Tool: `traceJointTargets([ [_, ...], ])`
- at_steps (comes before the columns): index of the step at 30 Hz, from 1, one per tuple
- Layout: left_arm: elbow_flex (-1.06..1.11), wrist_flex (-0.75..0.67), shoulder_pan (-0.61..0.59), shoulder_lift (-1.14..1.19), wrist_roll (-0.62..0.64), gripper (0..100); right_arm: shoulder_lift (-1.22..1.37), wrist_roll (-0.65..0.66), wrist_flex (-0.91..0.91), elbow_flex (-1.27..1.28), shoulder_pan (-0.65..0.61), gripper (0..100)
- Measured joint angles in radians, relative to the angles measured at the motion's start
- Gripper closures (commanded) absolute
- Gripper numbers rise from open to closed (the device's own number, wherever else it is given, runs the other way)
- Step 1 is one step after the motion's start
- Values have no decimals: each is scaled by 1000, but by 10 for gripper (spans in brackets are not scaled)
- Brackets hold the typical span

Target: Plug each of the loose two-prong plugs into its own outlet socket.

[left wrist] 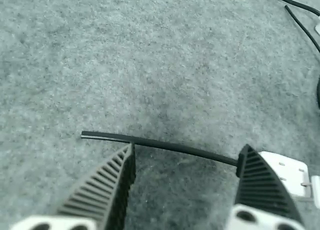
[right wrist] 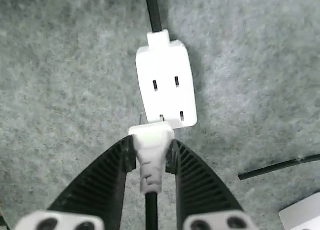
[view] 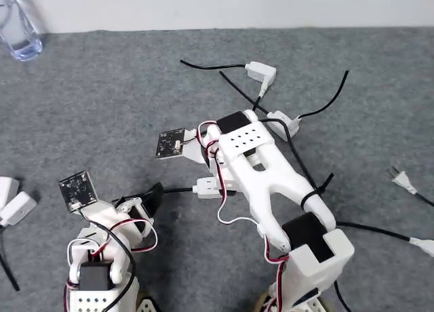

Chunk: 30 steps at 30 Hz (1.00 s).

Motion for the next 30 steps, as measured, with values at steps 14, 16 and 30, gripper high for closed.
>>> traceJointTargets([
  [14, 0, 0, 0, 0, 0, 688, -80, 8, 41, 0, -14, 991],
  [16, 0, 0, 0, 0, 0, 688, -80, 8, 41, 0, -12, 991],
  [30, 0, 0, 0, 0, 0, 688, -17, 25, 40, -35, -11, 991],
])
